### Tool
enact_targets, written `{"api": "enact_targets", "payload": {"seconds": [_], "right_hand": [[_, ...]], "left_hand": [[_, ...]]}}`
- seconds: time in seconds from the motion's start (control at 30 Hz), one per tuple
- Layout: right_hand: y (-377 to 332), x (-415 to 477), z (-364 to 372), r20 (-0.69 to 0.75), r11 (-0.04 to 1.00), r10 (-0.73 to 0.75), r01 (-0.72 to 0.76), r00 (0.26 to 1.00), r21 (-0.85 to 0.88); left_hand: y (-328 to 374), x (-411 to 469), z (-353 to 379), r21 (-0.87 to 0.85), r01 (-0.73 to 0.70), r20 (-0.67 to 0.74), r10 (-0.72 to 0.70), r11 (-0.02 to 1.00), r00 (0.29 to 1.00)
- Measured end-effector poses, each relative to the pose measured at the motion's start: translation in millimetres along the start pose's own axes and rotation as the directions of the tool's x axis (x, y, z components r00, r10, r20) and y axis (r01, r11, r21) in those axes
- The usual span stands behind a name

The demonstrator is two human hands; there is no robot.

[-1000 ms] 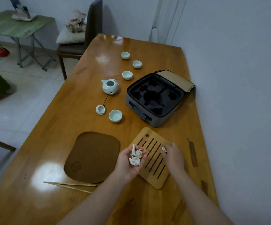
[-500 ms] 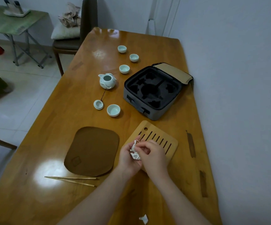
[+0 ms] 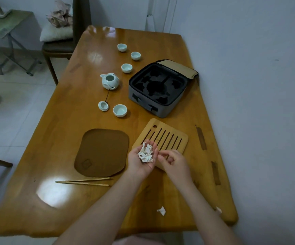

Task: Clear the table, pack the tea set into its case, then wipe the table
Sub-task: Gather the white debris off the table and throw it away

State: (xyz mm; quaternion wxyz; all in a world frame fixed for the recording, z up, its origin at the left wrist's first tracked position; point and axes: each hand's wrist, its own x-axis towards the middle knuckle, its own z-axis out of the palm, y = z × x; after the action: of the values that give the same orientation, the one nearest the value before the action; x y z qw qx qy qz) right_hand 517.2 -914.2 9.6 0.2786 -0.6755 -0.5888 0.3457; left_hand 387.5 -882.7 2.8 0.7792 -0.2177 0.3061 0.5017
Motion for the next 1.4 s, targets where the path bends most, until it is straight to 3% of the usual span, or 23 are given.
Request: {"api": "enact_targets", "payload": {"seconds": [0.17,0.33,0.63,0.7,0.8,0.9,1.1,1.27,1.4], "right_hand": [[19.3,-38.5,5.0,0.042,0.994,0.089,-0.086,0.995,-0.068],[43.7,-84.6,22.4,0.209,0.942,0.167,-0.092,0.964,-0.324],[57.5,-120.5,53.1,0.083,0.857,0.136,-0.075,0.987,-0.51],[49.1,-122.2,52.7,-0.016,0.898,0.154,-0.147,0.988,-0.414],[17.2,-124.2,40.5,-0.193,0.971,0.24,-0.238,0.951,0.036],[-18.6,-124.7,32.6,-0.134,0.948,0.226,-0.186,0.965,0.259],[-37.3,-120.9,30.3,-0.063,0.938,0.221,-0.194,0.973,0.287],[-7.5,-123.9,-14.3,-0.264,0.931,0.272,-0.184,0.925,0.316],[73.7,-121.6,-44.0,-0.41,0.922,0.38,-0.376,0.829,0.093]], "left_hand": [[-4.7,-20.6,-11.2,0.022,0.002,-0.006,-0.002,1.0,1.0],[-4.5,-41.7,-30.5,0.036,0.018,-0.024,-0.017,0.999,1.0],[-3.7,-68.4,-64.9,0.047,0.042,-0.063,-0.039,0.998,0.997],[-3.9,-69.8,-70.6,0.062,0.047,-0.082,-0.042,0.997,0.996],[-4.5,-68.4,-77.3,0.098,0.071,-0.101,-0.061,0.993,0.993],[-11.7,-68.9,-77.8,0.133,0.113,-0.092,-0.101,0.985,0.991],[-38.9,-67.5,-68.2,0.185,0.163,-0.077,-0.151,0.969,0.986],[-58.7,-57.5,-55.6,0.115,0.215,-0.065,-0.208,0.97,0.976],[-72.5,-52.5,-49.5,0.119,0.19,-0.067,-0.183,0.975,0.981]]}}
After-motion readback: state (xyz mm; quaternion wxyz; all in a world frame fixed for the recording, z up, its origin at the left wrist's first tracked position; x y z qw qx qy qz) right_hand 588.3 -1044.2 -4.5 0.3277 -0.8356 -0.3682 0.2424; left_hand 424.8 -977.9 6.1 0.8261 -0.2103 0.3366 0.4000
